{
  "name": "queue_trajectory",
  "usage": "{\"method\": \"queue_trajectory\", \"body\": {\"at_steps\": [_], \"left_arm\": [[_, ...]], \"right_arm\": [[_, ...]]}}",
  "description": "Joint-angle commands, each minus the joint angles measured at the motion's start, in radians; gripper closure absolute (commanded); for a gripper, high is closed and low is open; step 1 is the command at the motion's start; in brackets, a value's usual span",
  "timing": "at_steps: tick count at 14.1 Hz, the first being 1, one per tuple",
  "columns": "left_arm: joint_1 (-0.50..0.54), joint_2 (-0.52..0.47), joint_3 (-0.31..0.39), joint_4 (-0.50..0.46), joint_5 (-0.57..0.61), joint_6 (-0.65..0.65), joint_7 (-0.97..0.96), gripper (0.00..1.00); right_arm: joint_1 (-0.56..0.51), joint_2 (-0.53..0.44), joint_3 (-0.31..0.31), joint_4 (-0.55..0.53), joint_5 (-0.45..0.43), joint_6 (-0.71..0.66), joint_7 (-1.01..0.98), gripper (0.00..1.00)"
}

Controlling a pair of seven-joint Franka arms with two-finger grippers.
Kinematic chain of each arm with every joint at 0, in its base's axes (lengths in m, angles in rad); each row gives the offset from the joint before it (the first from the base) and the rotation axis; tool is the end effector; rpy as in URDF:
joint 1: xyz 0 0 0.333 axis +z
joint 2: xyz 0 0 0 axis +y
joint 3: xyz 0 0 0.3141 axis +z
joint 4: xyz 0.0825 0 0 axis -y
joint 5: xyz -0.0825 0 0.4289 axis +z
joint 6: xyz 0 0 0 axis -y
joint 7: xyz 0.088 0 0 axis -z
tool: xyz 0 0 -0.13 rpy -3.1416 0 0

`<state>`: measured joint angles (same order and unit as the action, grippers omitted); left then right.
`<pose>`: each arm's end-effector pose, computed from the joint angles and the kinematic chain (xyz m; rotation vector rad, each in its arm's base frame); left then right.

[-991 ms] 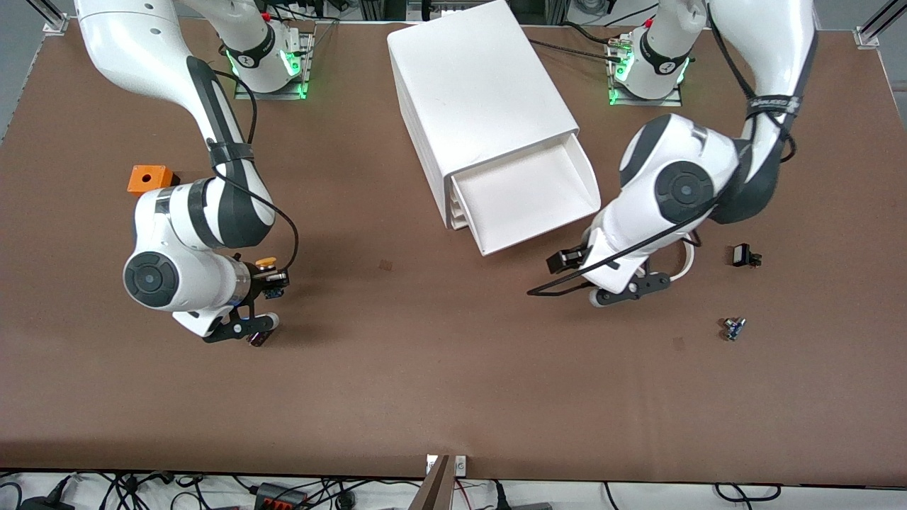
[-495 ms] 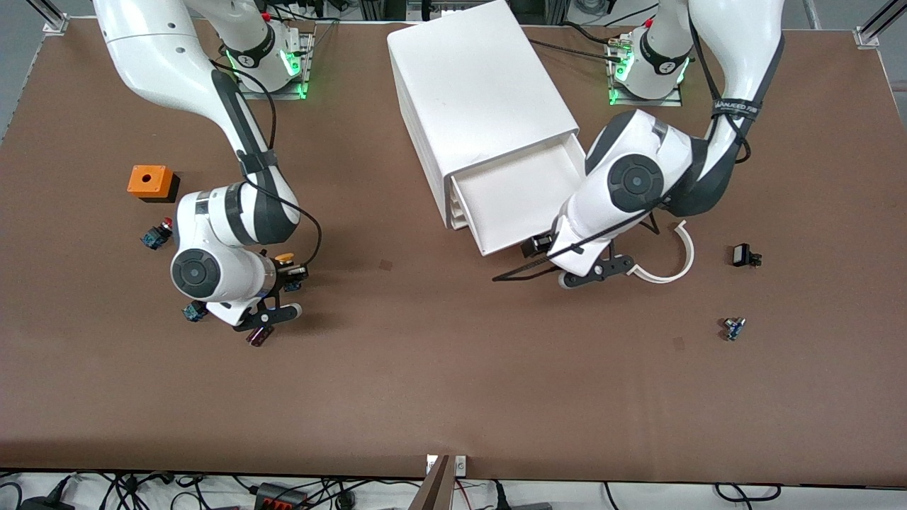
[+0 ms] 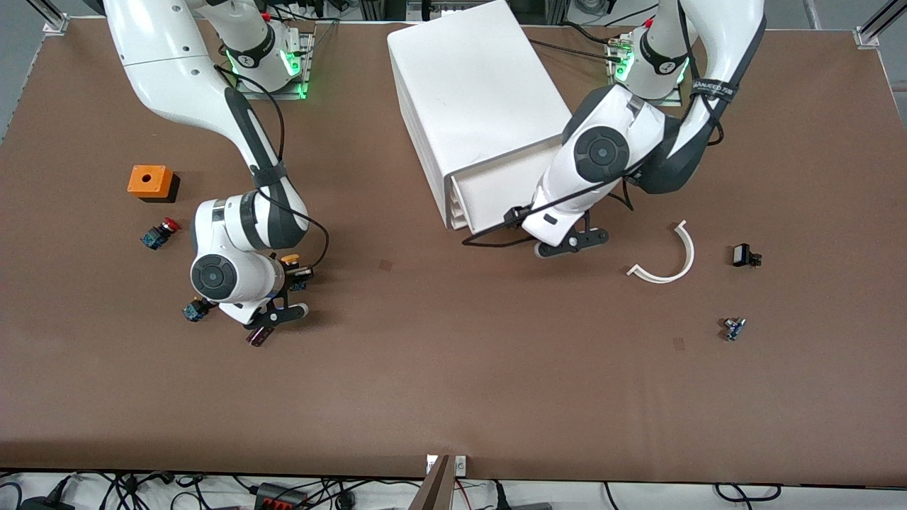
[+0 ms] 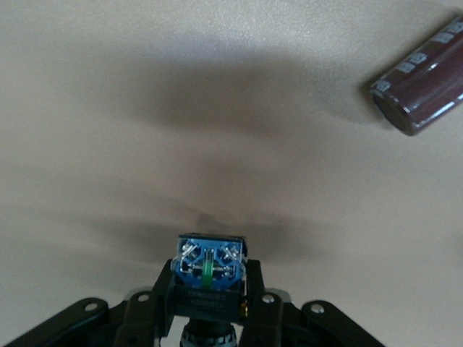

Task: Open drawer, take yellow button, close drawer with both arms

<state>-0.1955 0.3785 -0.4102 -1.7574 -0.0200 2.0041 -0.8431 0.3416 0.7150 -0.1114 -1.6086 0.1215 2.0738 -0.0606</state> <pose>0.5582 -0.3708 0.3137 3.0435 0.4061 -0.2871 0.6704 0.1706 0.1377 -3.0941 -0.3687 0.3834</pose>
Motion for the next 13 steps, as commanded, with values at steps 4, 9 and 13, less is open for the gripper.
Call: {"method": "queue_trajectory", "body": {"at_steps": [4, 9, 13], "left_arm": [[0.018, -0.049, -0.076, -0.079, 0.014, -0.017, -0.016, 0.0], [0.021, -0.053, -0.107, -0.079, -0.027, -0.06, -0.02, 0.0], [0.021, -0.061, -0.111, -0.076, -0.063, -0.111, -0.04, 0.0]], "right_arm": [[-0.012, -0.023, 0.004, 0.053, 0.003, -0.01, -0.011, 0.0], [-0.012, -0.129, -0.039, 0.148, -0.002, -0.156, -0.008, 0.0], [-0.009, -0.215, -0.091, 0.217, -0.005, -0.332, -0.007, 0.0]]}}
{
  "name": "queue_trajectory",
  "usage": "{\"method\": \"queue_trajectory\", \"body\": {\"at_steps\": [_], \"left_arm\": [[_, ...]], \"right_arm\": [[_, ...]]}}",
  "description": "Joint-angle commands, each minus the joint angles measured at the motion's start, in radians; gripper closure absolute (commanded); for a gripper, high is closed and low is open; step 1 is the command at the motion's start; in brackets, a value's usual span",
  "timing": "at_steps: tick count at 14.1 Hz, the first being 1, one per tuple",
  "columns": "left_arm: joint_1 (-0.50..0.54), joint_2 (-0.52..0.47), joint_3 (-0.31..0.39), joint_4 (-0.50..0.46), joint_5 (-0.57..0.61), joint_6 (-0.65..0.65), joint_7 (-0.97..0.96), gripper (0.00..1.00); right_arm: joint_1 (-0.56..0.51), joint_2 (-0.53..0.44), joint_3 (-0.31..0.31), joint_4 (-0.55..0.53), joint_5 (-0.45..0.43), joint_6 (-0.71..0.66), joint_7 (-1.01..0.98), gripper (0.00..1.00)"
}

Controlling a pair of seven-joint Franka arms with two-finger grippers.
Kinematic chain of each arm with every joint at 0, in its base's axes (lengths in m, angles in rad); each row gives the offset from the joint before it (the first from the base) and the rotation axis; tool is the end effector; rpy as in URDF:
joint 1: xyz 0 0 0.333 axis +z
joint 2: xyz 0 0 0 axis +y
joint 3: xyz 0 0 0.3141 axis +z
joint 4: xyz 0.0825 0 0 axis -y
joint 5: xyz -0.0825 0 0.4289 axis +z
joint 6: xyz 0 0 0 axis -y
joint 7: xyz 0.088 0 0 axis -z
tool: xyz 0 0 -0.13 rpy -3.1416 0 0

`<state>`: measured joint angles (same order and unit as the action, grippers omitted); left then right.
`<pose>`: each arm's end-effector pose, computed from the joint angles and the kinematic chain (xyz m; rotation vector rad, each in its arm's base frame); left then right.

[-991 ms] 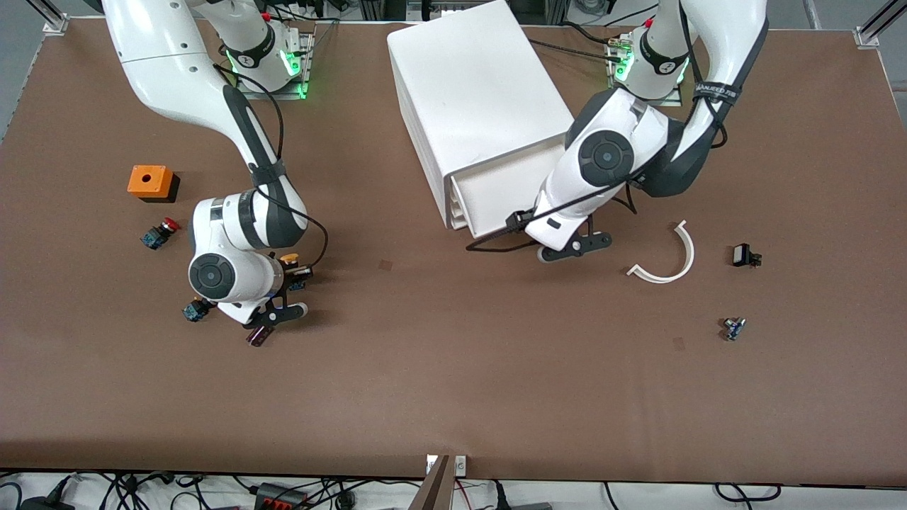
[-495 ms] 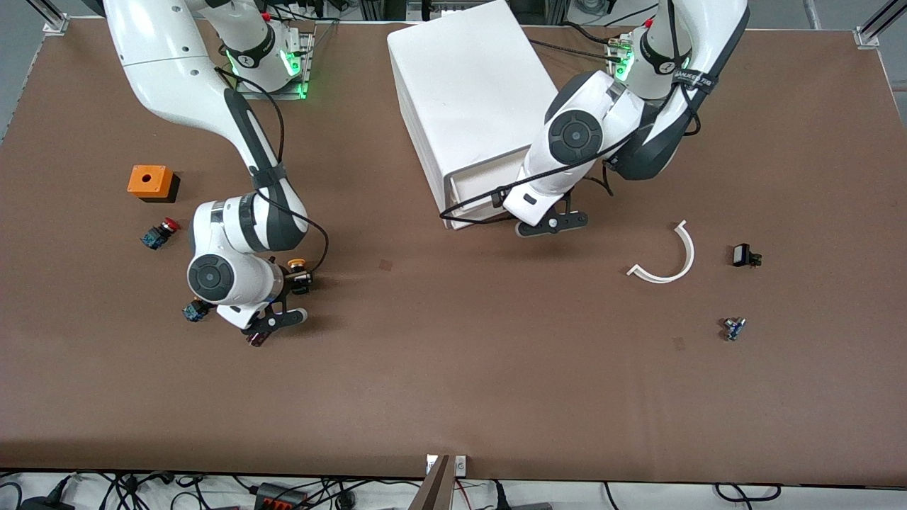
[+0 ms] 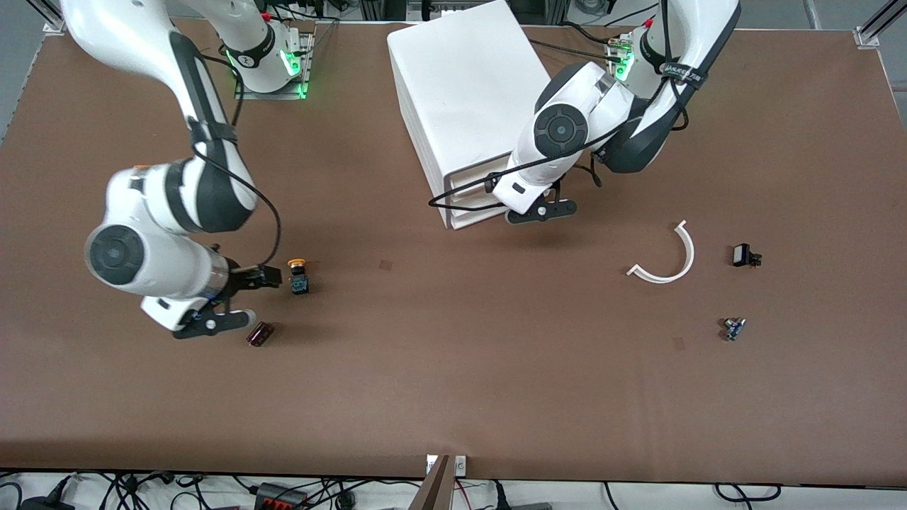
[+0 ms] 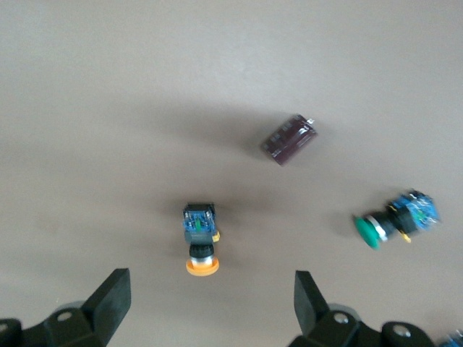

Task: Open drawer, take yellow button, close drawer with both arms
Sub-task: 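Lower the button onto the table and open the right gripper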

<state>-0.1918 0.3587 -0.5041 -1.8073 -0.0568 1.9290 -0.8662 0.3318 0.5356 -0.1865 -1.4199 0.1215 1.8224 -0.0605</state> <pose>0.5007 -0.4079 0.3071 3.0693 0.3173 -0.4590 0.7170 0.1374 0.3410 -3.1077 -0.2929 0.1942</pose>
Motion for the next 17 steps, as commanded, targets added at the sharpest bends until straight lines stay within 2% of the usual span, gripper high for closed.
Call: {"method": "queue_trajectory", "body": {"at_steps": [1, 5, 7, 9, 11, 14, 15, 16, 17], "left_arm": [[0.015, -0.041, -0.019, -0.024, -0.041, -0.048, -0.019, 0.0], [0.018, -0.04, -0.016, -0.014, -0.071, -0.05, -0.002, 0.0], [0.038, -0.04, -0.013, 0.015, -0.057, -0.051, 0.004, 0.0], [0.069, -0.041, -0.001, 0.055, -0.04, -0.057, 0.057, 0.0], [0.13, -0.047, -0.011, 0.098, 0.055, -0.088, 0.116, 0.0], [0.155, -0.046, -0.004, 0.193, 0.234, -0.177, 0.223, 0.0], [0.178, -0.046, -0.004, 0.203, 0.25, -0.177, 0.275, 0.0], [0.202, -0.047, -0.002, 0.212, 0.252, -0.179, 0.326, 0.0], [0.237, -0.05, -0.005, 0.227, 0.252, -0.188, 0.385, 0.0]], "right_arm": [[0.003, -0.04, -0.036, 0.06, -0.005, -0.138, -0.008, 0.0], [-0.003, -0.054, -0.079, 0.229, -0.022, -0.328, -0.021, 0.0], [-0.025, -0.054, -0.083, 0.292, -0.016, -0.356, -0.022, 0.0], [-0.049, -0.055, -0.083, 0.303, -0.02, -0.351, -0.022, 0.0], [-0.075, -0.086, -0.083, 0.305, -0.017, -0.356, -0.019, 0.0], [-0.106, -0.112, -0.083, 0.289, -0.023, -0.357, -0.004, 0.0], [-0.137, -0.132, -0.076, 0.267, -0.019, -0.357, -0.011, 0.0], [-0.178, -0.159, -0.055, 0.227, -0.013, -0.35, -0.018, 0.0], [-0.244, -0.189, -0.004, 0.211, -0.01, -0.344, -0.015, 0.0]]}}
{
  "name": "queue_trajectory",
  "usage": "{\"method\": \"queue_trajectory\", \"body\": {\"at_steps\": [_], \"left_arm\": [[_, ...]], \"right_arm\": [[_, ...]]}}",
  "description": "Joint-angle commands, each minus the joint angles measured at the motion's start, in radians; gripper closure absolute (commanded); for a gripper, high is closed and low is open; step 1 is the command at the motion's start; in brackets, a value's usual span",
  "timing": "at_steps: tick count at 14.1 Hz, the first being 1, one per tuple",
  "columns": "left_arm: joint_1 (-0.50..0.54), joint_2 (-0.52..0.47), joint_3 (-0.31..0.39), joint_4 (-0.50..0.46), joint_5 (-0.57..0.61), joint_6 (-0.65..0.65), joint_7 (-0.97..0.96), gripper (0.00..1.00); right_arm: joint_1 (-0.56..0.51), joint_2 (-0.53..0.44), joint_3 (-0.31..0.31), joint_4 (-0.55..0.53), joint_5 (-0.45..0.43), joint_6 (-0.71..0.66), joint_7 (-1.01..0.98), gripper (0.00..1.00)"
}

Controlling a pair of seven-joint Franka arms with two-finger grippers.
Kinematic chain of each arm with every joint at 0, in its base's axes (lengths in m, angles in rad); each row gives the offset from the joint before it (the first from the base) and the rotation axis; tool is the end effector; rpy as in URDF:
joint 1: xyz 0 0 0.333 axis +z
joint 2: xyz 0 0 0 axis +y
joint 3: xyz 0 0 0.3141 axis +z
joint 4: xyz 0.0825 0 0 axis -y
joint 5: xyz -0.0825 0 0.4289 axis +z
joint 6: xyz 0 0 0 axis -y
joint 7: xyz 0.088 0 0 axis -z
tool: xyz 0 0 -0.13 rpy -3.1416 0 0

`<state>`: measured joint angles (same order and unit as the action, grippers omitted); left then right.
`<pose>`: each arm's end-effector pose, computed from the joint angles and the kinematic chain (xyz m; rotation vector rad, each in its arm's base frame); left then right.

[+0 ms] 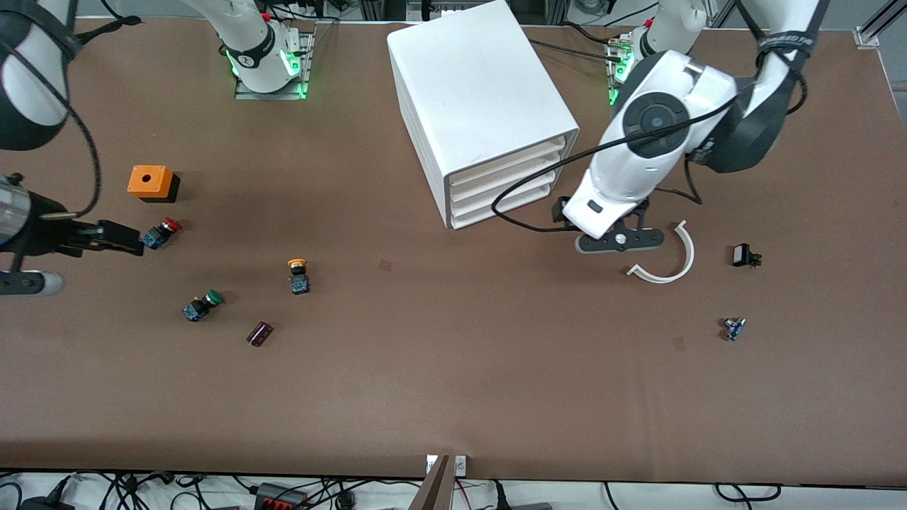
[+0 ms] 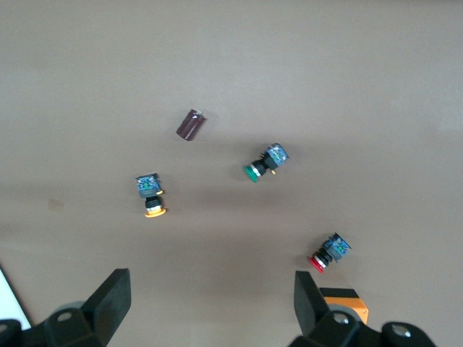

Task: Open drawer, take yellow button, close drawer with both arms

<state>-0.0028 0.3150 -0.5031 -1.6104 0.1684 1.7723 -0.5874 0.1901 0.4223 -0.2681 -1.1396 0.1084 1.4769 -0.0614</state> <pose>0.6086 -0.2856 0.4152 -3.0690 -0.0778 0.1379 0.7070 -0.0013 0.5424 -3.1359 -0.0131 0.1123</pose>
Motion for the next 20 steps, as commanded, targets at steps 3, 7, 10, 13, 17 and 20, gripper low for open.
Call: {"method": "queue_trajectory", "body": {"at_steps": [3, 7, 10, 13, 17, 20], "left_arm": [[0.116, -0.017, -0.006, 0.157, 0.025, -0.187, 0.353, 0.0], [0.159, -0.057, 0.076, 0.228, -0.027, -0.278, 0.589, 0.0], [0.072, -0.126, 0.332, 0.189, -0.22, -0.266, 0.627, 0.0], [-0.029, -0.246, 0.475, 0.033, -0.213, -0.159, 0.655, 0.0], [-0.028, -0.375, 0.475, -0.166, -0.195, 0.013, 0.656, 0.0], [-0.022, -0.383, 0.449, -0.169, -0.176, 0.0, 0.658, 0.0]], "right_arm": [[-0.187, -0.118, 0.164, -0.069, -0.053, 0.008, -0.017, 0.0], [-0.294, -0.181, 0.266, -0.126, -0.124, 0.045, -0.005, 0.0], [-0.291, -0.2, 0.267, -0.161, -0.124, 0.046, 0.0, 0.0], [-0.294, -0.217, 0.267, -0.201, -0.127, 0.054, 0.0, 0.0], [-0.294, -0.367, 0.265, -0.441, -0.13, 0.182, 0.0, 0.0], [-0.294, -0.419, 0.265, -0.514, -0.134, 0.207, -0.005, 0.0]]}}
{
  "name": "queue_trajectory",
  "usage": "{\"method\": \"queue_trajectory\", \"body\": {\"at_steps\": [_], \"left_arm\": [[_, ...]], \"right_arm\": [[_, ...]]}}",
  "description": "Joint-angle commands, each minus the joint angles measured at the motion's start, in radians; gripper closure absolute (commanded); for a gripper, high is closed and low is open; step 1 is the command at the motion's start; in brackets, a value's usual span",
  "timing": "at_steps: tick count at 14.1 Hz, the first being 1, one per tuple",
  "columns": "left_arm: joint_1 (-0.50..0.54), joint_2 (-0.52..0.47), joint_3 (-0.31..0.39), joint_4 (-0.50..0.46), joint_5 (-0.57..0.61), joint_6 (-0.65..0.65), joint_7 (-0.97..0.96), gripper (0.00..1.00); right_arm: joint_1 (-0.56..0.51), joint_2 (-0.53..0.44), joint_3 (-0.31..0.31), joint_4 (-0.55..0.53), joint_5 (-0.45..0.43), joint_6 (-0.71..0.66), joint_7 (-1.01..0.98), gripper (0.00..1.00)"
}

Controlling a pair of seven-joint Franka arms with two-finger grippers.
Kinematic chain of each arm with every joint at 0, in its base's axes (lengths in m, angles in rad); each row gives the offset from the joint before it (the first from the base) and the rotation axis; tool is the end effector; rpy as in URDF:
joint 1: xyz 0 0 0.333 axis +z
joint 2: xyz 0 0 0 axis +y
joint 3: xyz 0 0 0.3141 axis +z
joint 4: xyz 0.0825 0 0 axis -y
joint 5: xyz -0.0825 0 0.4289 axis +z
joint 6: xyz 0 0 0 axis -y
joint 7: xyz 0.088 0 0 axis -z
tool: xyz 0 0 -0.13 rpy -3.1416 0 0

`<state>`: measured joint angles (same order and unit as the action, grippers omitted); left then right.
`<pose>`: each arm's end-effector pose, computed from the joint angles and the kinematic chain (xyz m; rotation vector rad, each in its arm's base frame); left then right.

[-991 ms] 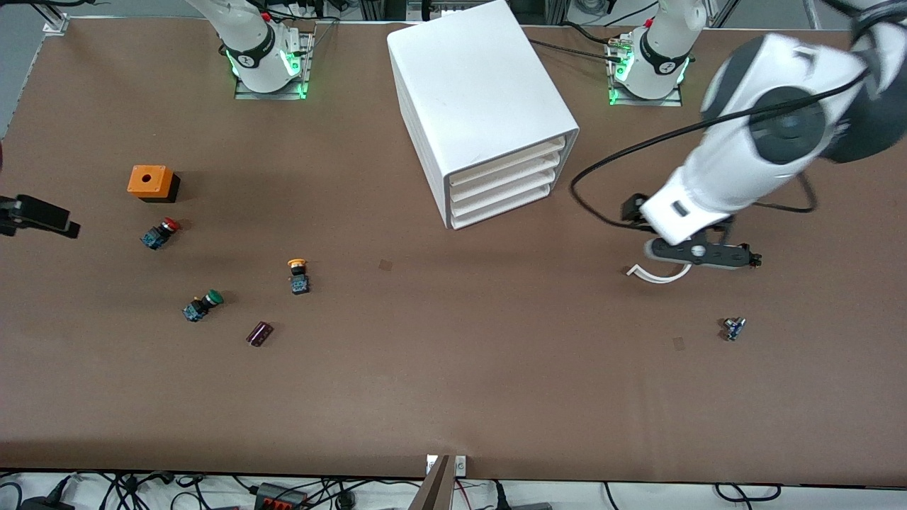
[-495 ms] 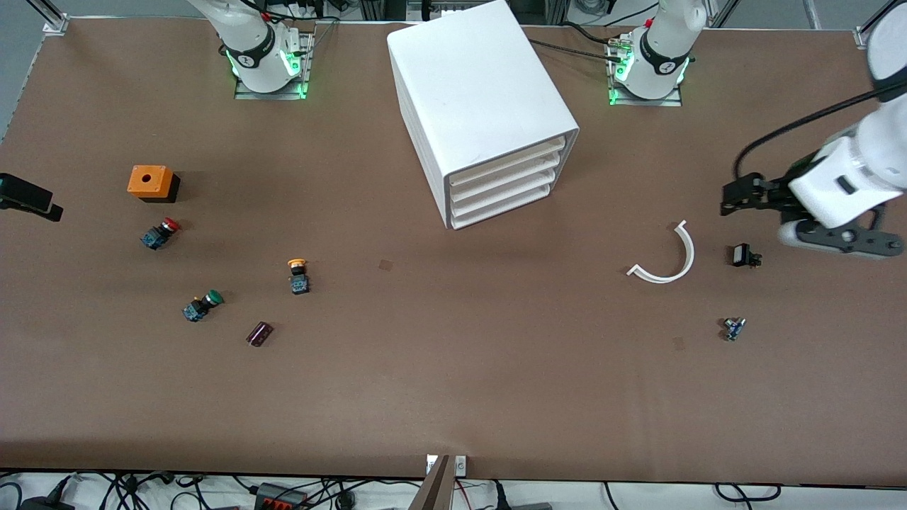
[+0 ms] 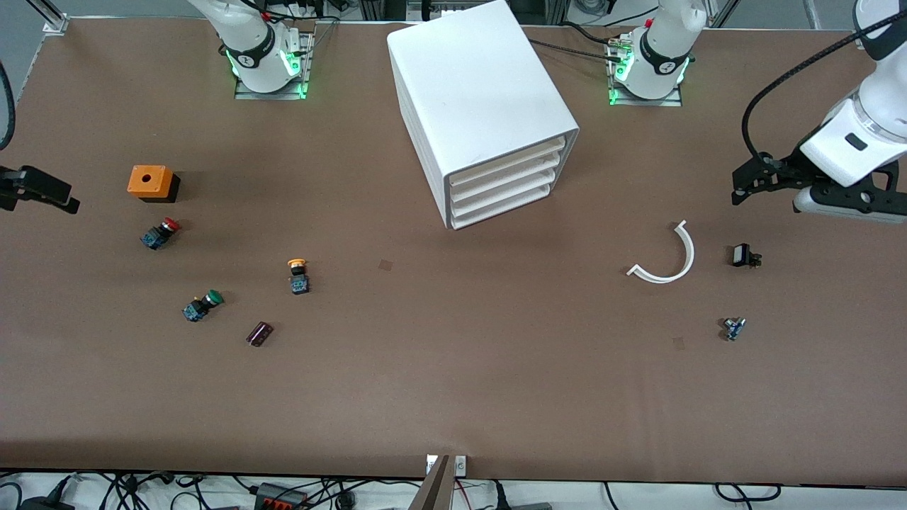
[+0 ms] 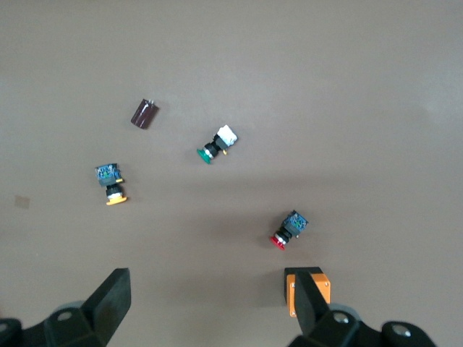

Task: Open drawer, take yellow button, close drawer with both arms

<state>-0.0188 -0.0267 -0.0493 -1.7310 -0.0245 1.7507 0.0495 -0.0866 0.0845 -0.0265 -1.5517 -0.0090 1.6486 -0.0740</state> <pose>0.6025 -0.0441 0.5481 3.1124 -0.1773 0.0720 0.6276 -0.0718 0.5644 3.1286 -0.0600 0.0177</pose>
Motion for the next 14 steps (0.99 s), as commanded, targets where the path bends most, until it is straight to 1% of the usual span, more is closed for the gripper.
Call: {"method": "queue_trajectory", "body": {"at_steps": [1, 2, 4, 14], "left_arm": [[-0.007, -0.036, -0.006, -0.032, 0.021, -0.014, 0.021, 0.0], [-0.013, -0.032, -0.007, -0.015, 0.029, -0.049, 0.021, 0.0], [-0.016, -0.013, -0.009, 0.008, 0.051, -0.057, 0.021, 0.0], [-0.015, -0.007, -0.007, 0.021, 0.051, -0.074, 0.013, 0.0]], "right_arm": [[-0.018, -0.084, 0.023, -0.1, -0.017, 0.036, 0.007, 0.0], [-0.018, -0.086, 0.025, -0.097, -0.017, 0.036, 0.002, 0.0], [-0.018, -0.086, 0.025, -0.097, -0.02, 0.034, -0.001, 0.0], [-0.016, -0.084, 0.028, -0.094, -0.019, -0.004, 0.007, 0.0]]}}
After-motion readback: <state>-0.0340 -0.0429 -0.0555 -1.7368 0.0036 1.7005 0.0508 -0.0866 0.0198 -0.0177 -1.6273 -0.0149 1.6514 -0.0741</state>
